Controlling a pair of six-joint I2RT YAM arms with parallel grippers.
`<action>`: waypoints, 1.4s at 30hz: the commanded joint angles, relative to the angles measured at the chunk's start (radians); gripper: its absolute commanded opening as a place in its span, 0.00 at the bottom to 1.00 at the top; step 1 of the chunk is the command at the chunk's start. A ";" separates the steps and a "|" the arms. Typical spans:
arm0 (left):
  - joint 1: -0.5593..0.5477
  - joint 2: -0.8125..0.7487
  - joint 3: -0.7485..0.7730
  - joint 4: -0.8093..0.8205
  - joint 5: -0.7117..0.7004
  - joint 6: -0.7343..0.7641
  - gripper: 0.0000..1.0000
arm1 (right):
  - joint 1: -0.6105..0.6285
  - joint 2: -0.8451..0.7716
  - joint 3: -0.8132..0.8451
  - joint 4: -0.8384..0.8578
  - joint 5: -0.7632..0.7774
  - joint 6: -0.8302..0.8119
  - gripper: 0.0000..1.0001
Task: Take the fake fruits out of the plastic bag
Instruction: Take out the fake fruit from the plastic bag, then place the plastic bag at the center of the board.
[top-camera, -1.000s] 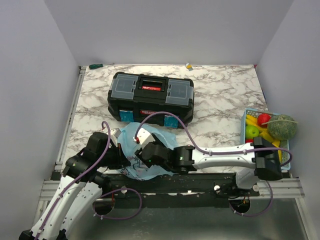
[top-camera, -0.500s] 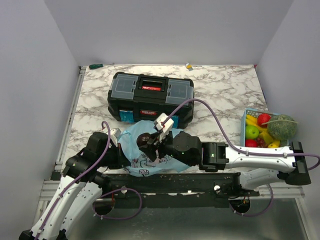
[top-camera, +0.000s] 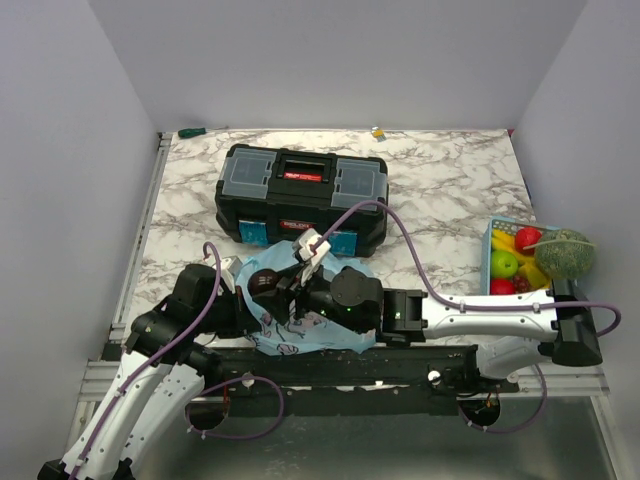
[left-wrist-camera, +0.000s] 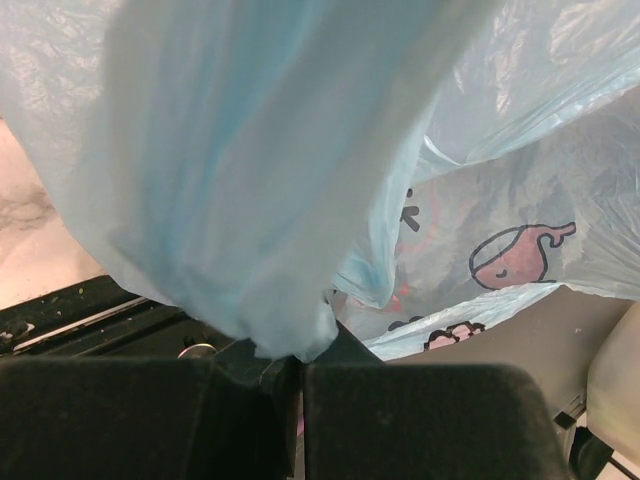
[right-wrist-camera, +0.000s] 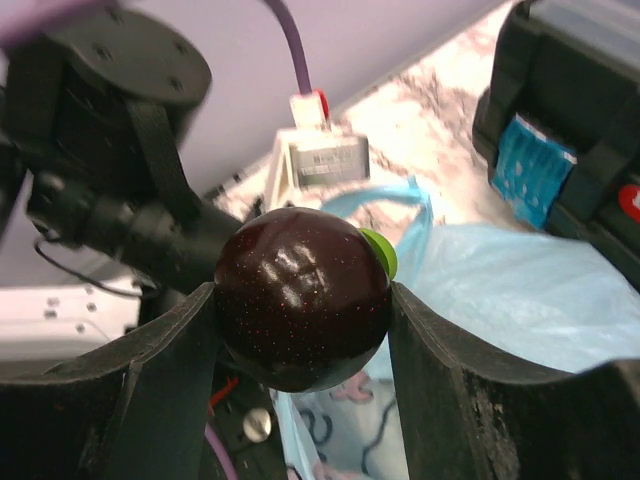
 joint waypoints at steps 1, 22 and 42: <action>-0.006 -0.004 0.005 0.007 0.012 -0.005 0.00 | 0.003 0.029 0.017 0.274 0.048 -0.009 0.01; -0.006 0.006 0.007 0.014 0.019 -0.003 0.00 | -0.349 -0.002 0.179 -0.273 0.356 0.061 0.01; -0.005 0.039 0.015 0.022 0.032 0.009 0.00 | -0.806 -0.383 -0.194 -0.766 0.609 0.710 0.01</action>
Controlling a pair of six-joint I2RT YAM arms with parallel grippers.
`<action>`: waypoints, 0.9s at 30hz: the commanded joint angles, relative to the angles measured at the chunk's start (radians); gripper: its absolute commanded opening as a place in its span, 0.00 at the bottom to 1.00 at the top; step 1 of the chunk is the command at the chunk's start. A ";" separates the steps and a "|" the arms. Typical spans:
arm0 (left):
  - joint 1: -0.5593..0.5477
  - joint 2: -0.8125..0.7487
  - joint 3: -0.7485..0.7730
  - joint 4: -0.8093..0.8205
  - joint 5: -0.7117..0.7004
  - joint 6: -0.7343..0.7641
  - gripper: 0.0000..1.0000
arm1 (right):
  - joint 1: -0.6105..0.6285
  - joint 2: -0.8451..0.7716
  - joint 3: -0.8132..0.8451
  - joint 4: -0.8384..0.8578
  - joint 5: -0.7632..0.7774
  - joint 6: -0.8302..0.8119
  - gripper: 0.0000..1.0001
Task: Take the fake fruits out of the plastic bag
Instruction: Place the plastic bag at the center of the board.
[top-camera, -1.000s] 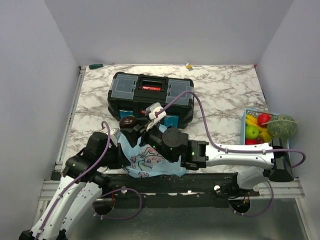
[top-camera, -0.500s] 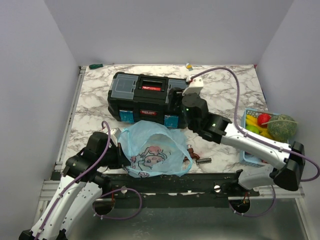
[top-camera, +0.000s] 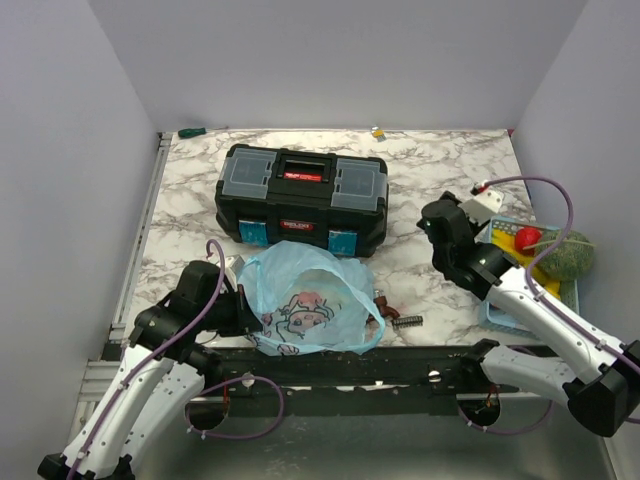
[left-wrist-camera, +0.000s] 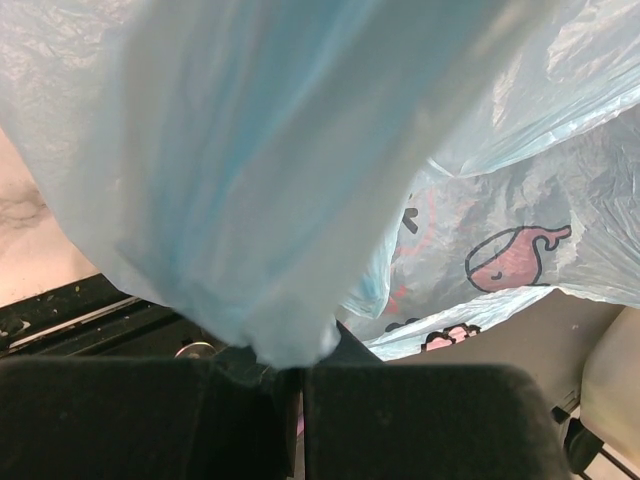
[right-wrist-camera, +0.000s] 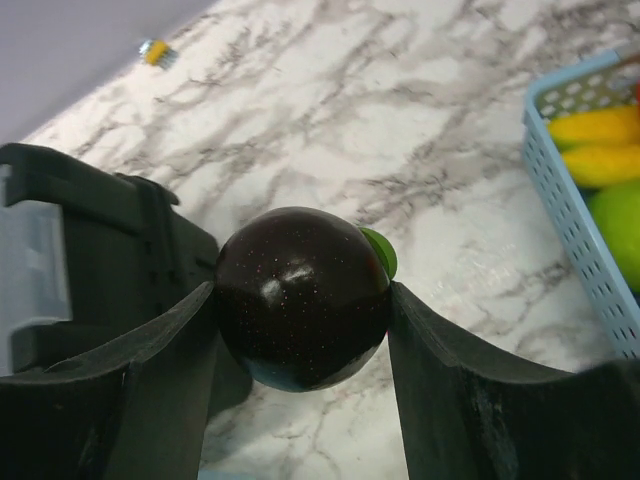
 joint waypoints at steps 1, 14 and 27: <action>-0.006 -0.005 0.014 0.010 0.024 0.009 0.00 | -0.019 -0.052 -0.034 -0.225 0.137 0.282 0.01; -0.005 -0.043 0.005 0.001 0.026 0.008 0.00 | -0.423 -0.097 -0.146 -0.355 0.025 0.365 0.01; -0.006 -0.038 0.008 0.002 0.025 0.009 0.00 | -0.587 -0.213 -0.227 -0.409 0.080 0.371 0.02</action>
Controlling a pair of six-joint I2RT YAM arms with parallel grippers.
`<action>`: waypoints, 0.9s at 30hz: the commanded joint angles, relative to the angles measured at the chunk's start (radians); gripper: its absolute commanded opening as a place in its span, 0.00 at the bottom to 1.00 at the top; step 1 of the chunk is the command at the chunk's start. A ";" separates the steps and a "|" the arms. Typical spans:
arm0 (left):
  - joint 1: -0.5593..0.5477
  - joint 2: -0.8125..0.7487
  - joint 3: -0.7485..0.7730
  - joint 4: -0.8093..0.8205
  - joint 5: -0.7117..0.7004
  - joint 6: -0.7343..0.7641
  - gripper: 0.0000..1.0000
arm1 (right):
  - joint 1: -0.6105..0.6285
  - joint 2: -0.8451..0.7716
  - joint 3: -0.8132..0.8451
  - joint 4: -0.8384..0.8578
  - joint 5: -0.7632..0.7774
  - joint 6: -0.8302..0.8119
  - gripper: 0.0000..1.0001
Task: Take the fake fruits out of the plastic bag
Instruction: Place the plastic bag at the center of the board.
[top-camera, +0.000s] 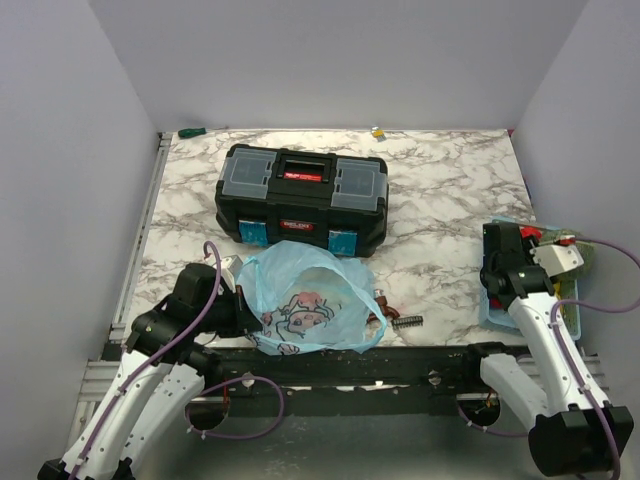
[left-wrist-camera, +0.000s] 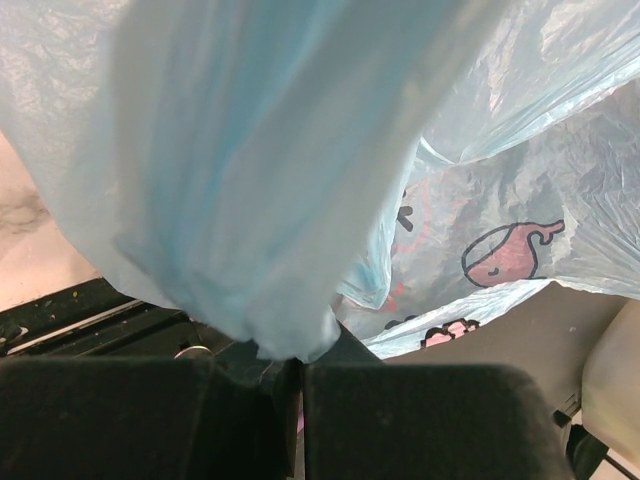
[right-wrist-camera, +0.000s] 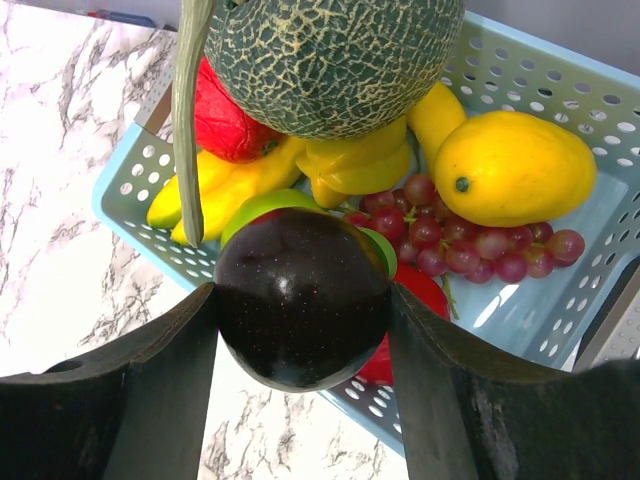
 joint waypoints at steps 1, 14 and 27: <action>-0.006 0.001 0.007 0.002 0.023 0.009 0.00 | -0.012 -0.007 -0.007 -0.046 0.064 0.023 0.03; -0.006 -0.007 0.007 0.045 0.099 -0.016 0.00 | -0.054 0.092 -0.037 0.034 0.066 0.026 0.30; -0.005 0.002 0.030 0.057 0.106 -0.041 0.31 | -0.057 0.078 -0.029 0.025 0.036 -0.008 0.86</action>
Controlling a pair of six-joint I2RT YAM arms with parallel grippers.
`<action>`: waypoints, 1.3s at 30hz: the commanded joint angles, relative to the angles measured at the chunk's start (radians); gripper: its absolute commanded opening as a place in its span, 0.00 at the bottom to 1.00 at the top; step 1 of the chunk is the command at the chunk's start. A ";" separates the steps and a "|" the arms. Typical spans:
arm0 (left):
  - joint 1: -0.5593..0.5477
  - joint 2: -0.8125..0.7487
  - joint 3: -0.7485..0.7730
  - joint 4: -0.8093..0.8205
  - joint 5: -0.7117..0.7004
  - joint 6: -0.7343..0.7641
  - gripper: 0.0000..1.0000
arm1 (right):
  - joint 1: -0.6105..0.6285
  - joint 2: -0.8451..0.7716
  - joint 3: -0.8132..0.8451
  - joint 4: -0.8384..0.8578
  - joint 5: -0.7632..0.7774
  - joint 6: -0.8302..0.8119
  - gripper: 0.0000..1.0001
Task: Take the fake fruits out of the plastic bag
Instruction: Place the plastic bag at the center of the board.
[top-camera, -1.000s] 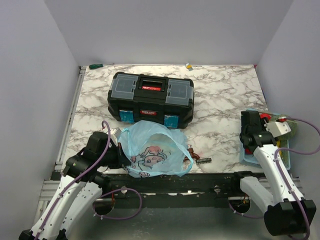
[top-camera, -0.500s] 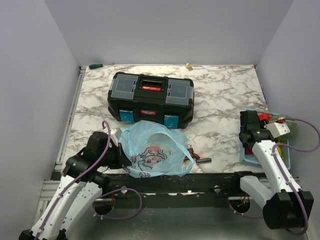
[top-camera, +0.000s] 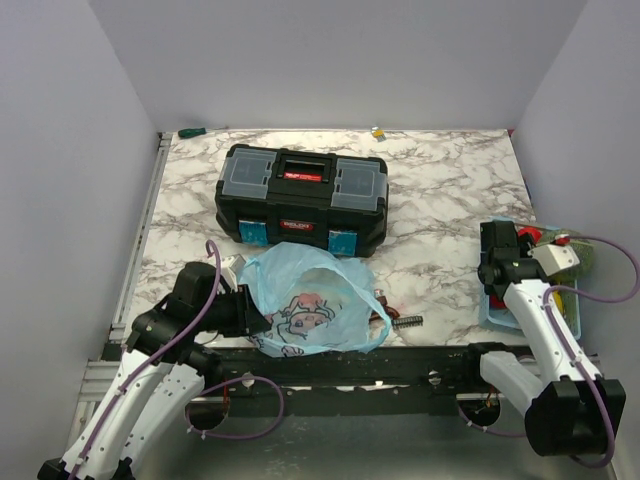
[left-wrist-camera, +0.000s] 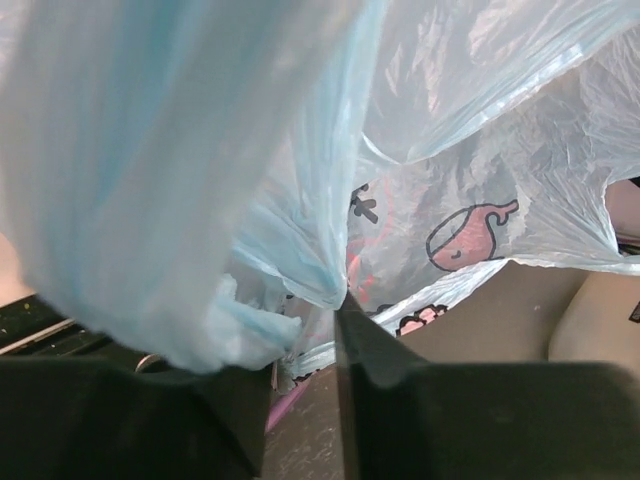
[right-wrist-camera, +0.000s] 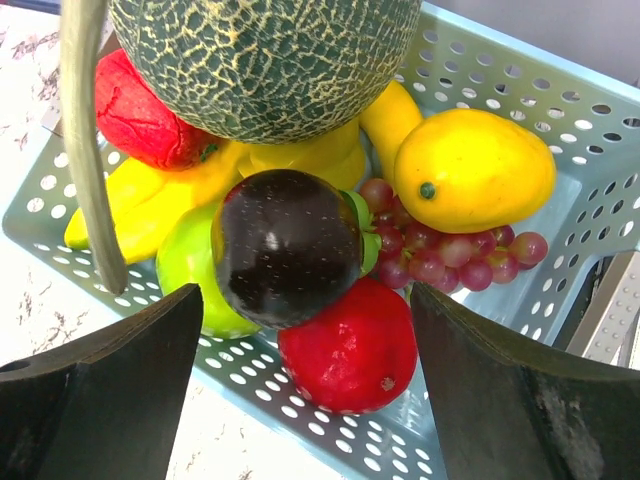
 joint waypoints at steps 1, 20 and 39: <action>-0.006 -0.001 0.032 0.028 0.029 -0.019 0.35 | -0.005 -0.036 -0.002 0.016 -0.013 -0.029 0.89; -0.006 -0.009 0.339 -0.185 -0.096 0.032 0.74 | -0.005 -0.203 0.130 -0.018 -0.463 -0.178 1.00; -0.006 -0.116 0.775 -0.021 -0.215 -0.001 0.78 | -0.005 -0.368 0.442 -0.004 -1.042 -0.244 1.00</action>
